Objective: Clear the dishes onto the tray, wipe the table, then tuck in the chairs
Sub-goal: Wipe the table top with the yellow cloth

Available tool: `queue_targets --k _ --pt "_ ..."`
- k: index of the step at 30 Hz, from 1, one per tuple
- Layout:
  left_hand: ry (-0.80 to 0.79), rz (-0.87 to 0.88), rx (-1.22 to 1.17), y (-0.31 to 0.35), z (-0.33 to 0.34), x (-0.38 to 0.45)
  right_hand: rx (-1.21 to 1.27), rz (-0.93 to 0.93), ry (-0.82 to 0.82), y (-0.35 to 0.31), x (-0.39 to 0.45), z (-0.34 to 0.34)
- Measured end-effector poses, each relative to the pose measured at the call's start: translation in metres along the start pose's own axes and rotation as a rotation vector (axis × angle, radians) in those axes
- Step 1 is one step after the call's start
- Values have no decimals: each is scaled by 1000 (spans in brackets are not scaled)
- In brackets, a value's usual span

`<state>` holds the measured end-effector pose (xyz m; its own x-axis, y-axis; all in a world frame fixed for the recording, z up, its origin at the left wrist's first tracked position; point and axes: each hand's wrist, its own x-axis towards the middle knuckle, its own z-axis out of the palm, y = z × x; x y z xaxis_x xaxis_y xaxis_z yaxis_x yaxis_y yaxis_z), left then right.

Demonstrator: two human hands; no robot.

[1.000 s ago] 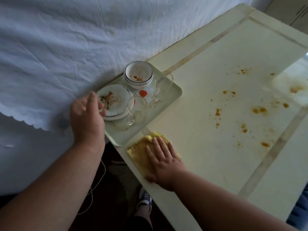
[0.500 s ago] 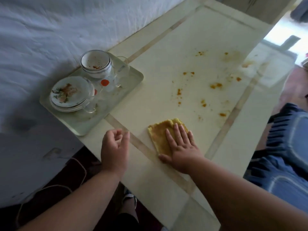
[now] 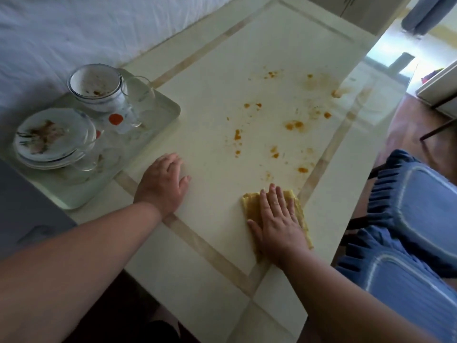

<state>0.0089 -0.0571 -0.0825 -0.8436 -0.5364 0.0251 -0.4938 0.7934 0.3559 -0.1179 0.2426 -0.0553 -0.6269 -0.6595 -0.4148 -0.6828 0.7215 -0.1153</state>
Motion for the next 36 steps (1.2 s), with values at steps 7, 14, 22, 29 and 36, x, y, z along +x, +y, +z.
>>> queue_targets --k 7,14,22,29,36 --pt "101 76 98 -17 18 -2 -71 -1 42 -36 56 -2" --pt "102 30 144 -19 23 1 6 -6 119 -106 152 -32" --pt "65 38 206 -24 23 3 56 -3 144 -173 240 -58" --pt "107 55 208 -29 27 4 60 17 136 -149 244 -61" --pt "105 152 167 -21 16 5 61 225 144 -56 179 -43"
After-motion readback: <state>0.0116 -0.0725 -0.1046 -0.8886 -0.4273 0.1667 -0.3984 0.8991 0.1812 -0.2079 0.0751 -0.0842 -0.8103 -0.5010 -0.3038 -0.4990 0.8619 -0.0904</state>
